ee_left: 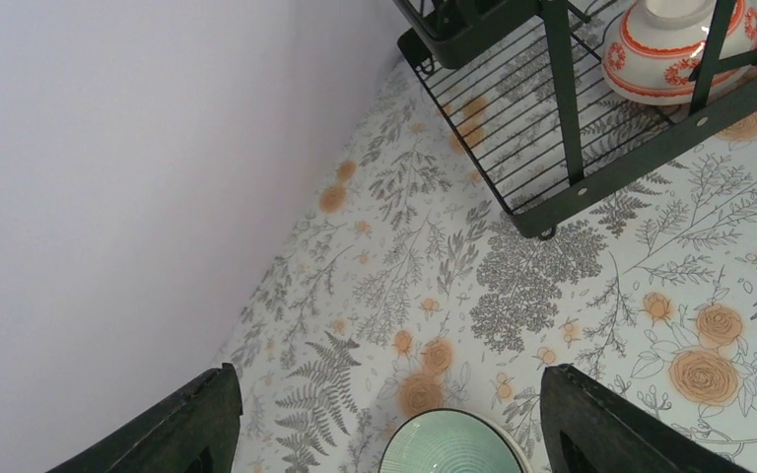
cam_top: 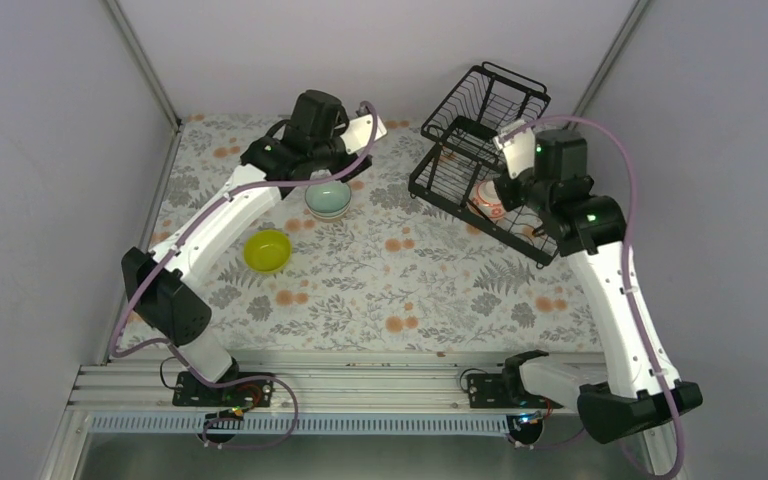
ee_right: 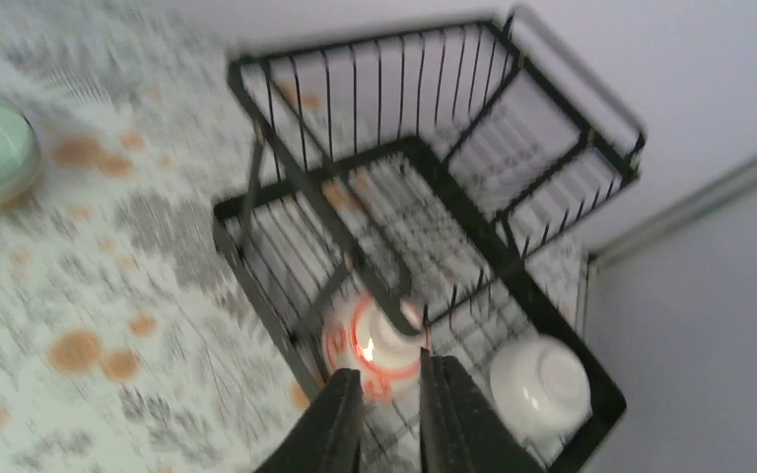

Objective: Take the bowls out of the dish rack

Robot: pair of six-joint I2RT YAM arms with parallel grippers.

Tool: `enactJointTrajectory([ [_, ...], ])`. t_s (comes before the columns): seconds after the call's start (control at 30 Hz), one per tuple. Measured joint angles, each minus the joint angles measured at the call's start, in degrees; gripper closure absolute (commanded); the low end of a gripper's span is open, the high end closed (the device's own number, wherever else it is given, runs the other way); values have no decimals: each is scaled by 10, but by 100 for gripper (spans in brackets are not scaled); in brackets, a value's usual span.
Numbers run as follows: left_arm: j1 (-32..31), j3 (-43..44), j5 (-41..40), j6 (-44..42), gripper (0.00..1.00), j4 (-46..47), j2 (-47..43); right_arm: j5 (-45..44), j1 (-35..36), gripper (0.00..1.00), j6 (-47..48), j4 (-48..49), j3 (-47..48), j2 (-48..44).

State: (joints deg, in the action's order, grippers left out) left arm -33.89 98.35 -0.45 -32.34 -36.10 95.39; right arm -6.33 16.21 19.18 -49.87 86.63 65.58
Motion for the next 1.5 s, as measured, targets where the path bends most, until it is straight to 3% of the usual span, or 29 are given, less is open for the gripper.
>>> enactJointTrajectory([
  [0.27,11,-18,3,1,24,2,-31,-46,-63,49,-39,-3,-132,-43],
  [0.43,14,-36,10,2,23,4,-34,-48,-139,38,-43,3,-171,-62],
  [0.63,14,-40,27,2,23,4,-34,41,-214,34,12,4,-220,-46],
  [0.83,14,-66,45,0,22,12,-34,179,-313,32,163,23,-269,-10],
  [1.0,15,-101,59,-2,17,24,-34,319,-437,30,295,2,-210,129],
  [1.1,17,-111,66,-4,0,30,-34,399,-495,24,368,-28,-128,237],
  [1.13,18,-113,70,-4,0,33,-34,417,-506,23,386,-35,-108,262],
  [1.33,24,-115,86,-7,0,46,-34,473,-499,23,429,-32,-80,335],
  [1.5,27,-115,90,-7,0,53,-32,479,-465,22,409,56,-116,336],
])
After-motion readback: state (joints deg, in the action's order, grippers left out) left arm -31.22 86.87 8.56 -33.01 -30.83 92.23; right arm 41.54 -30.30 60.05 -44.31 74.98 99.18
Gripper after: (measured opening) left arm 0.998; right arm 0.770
